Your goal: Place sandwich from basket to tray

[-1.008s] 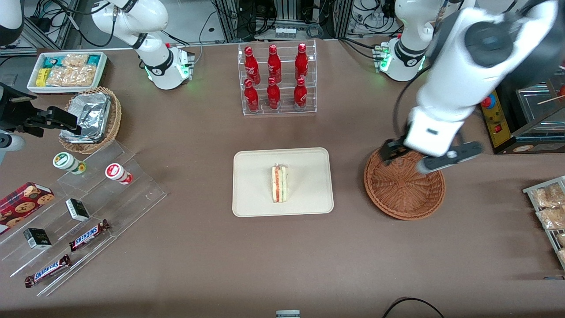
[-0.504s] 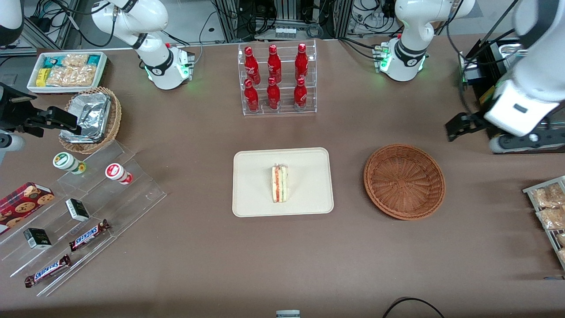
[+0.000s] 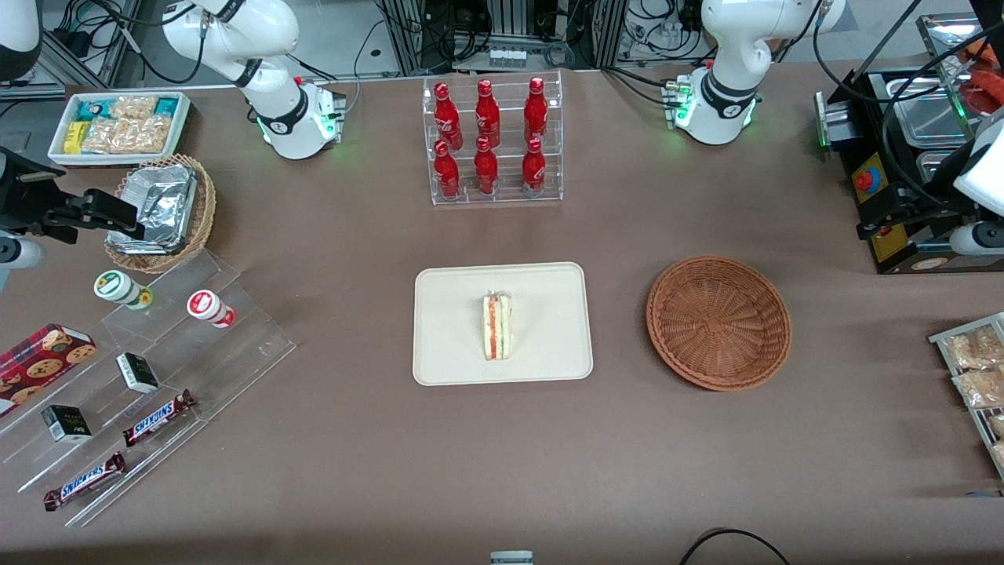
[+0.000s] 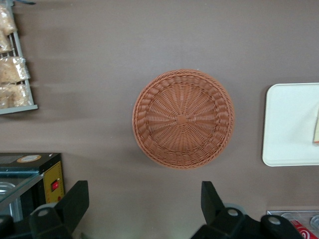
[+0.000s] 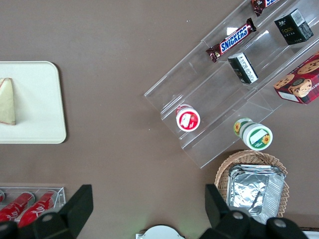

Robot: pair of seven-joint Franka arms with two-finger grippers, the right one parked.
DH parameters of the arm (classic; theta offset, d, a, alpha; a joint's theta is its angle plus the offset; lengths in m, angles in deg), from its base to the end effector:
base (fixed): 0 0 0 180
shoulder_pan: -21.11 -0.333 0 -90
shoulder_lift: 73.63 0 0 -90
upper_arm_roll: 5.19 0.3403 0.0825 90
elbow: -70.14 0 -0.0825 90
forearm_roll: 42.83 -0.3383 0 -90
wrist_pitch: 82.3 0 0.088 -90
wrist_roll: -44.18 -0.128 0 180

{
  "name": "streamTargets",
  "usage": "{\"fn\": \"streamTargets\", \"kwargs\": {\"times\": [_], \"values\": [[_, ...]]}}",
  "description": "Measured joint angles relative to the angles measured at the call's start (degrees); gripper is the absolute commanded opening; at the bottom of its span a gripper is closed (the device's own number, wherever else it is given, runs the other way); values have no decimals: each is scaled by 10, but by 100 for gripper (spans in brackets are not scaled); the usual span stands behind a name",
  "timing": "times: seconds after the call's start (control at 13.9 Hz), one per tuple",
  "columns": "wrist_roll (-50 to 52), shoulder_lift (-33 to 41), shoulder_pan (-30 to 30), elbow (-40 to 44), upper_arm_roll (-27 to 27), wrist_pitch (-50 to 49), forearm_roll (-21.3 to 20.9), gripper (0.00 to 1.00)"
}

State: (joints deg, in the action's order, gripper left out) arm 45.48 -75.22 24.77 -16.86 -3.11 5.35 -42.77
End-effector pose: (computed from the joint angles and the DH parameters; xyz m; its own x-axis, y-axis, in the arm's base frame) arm 0.5138 -0.0146 0.6323 0.9999 -0.0049 -0.0164 -0.0049 -1.0000 -0.0003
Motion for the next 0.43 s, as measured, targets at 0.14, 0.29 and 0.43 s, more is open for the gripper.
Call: {"fn": "streamTargets", "kwargs": {"times": [0.14, 0.29, 0.43], "values": [[-13, -10, 2, 7, 0, 0, 1, 99], [-32, -14, 2, 17, 1, -3, 1, 99], [-38, -9, 2, 22, 4, -17, 0, 99]]}}
